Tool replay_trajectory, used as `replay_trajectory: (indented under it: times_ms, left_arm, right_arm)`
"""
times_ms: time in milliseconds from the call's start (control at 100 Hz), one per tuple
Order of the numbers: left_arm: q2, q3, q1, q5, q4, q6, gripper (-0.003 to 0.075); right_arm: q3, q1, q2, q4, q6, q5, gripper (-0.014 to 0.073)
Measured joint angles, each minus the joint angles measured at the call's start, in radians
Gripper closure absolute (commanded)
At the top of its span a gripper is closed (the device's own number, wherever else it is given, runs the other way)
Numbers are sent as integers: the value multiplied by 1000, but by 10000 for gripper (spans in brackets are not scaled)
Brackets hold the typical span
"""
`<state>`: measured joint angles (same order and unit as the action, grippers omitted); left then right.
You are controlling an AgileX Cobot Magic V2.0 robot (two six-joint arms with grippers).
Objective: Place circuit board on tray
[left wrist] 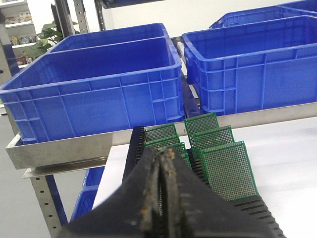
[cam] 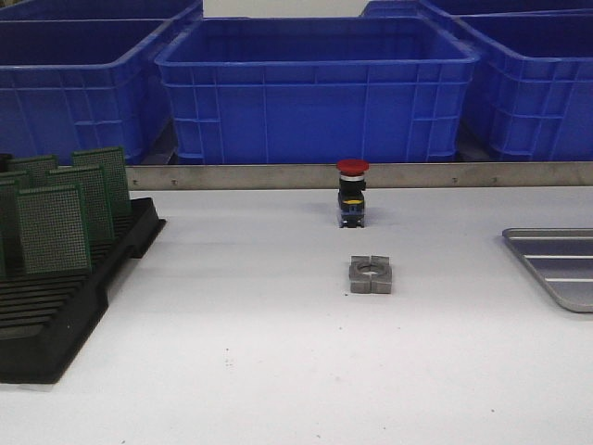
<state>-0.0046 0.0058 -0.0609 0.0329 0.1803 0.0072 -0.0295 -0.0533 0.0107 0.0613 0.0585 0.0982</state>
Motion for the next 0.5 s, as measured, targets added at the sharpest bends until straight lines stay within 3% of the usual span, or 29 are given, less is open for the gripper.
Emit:
replay_trajectory:
  times_ms: [500]
  left_arm:
    - [0,-21,0,52,-45,0,739]
  right_arm:
    - [0,0,0,0,0,0,663]
